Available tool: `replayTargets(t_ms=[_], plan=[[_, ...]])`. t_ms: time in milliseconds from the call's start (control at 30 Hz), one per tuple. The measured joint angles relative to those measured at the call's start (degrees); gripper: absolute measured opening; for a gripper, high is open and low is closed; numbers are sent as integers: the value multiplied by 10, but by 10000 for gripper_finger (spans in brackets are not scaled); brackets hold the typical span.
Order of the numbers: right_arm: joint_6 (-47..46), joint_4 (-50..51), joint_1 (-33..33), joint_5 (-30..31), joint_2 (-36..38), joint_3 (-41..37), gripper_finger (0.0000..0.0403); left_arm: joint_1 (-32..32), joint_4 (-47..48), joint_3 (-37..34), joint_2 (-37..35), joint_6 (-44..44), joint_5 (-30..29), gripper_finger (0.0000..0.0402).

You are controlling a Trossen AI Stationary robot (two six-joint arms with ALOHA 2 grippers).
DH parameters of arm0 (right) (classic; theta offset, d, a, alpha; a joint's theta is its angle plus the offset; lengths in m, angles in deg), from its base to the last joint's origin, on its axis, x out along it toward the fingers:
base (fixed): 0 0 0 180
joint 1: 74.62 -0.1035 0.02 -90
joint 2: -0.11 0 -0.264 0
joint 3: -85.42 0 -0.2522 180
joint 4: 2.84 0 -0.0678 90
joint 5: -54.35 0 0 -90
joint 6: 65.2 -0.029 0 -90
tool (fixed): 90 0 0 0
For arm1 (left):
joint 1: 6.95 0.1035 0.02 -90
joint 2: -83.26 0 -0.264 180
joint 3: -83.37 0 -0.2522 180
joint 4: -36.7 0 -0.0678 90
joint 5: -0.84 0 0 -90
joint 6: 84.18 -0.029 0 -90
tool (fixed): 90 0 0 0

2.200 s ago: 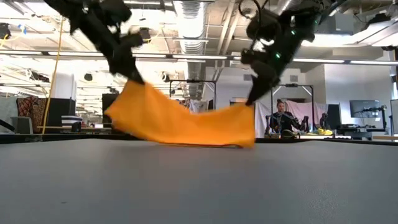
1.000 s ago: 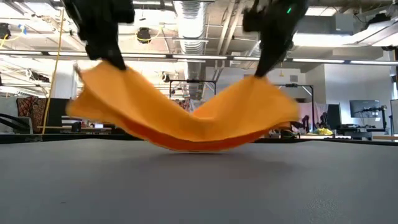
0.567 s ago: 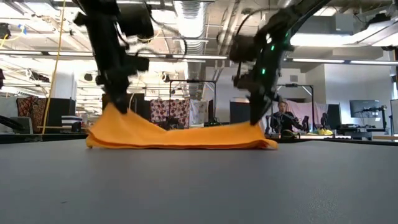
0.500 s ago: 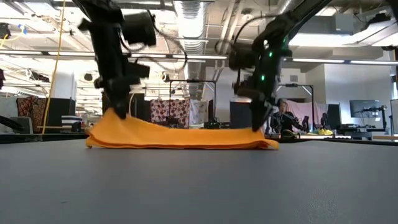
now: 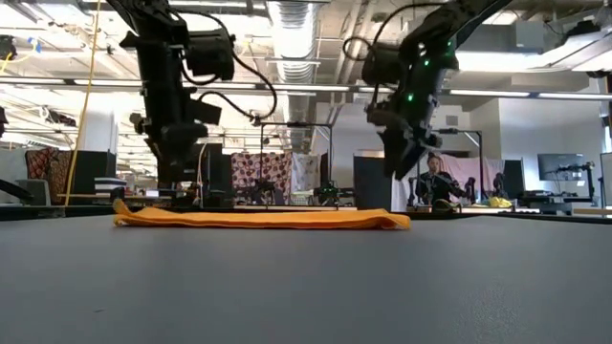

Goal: Roll towel
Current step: Roll the yellow microfiber towel

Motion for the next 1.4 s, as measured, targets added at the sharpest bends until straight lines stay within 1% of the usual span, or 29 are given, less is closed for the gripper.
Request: replayTargets(t_ms=[100, 200, 267, 400, 467, 533, 600, 667, 833, 1167, 1267, 1400], plan=[[-35, -4, -18, -4, 11, 0, 218, 6, 1, 0, -22, 0, 0, 112], [-76, -12, -35, -2, 5, -2, 228, 7, -1, 0, -41, 9, 2, 126], [-92, -32, -40, -10, 1, -10, 234, 6, -9, 0, -52, 12, 23, 134], [-130, -84, -45, -20, 3, -56, 238, -8, -32, -2, -61, 8, 94, 142], [-152, -120, -47, -24, 5, -89, 238, -22, -73, -13, -64, 5, 120, 142], [-176, -166, -51, -30, 5, -120, 238, -37, -132, -35, -63, 5, 142, 142], [-197, -207, -56, -30, 5, -150, 238, -53, -182, -62, -63, 5, 155, 142], [-217, -251, -63, -28, 4, -175, 238, -66, -230, -85, -62, 13, 157, 142], [-257, -305, -85, -24, 4, -204, 238, -75, -267, -119, -62, 37, 161, 142], [-291, -304, -118, 32, 4, -207, 235, -75, -292, -121, -62, 36, 164, 142], [-328, -289, -123, 40, 5, -207, 235, -75, -293, -121, -62, 38, 163, 142], [-366, -270, -130, 79, 3, -207, 234, -75, -293, -121, -62, 42, 163, 142]])
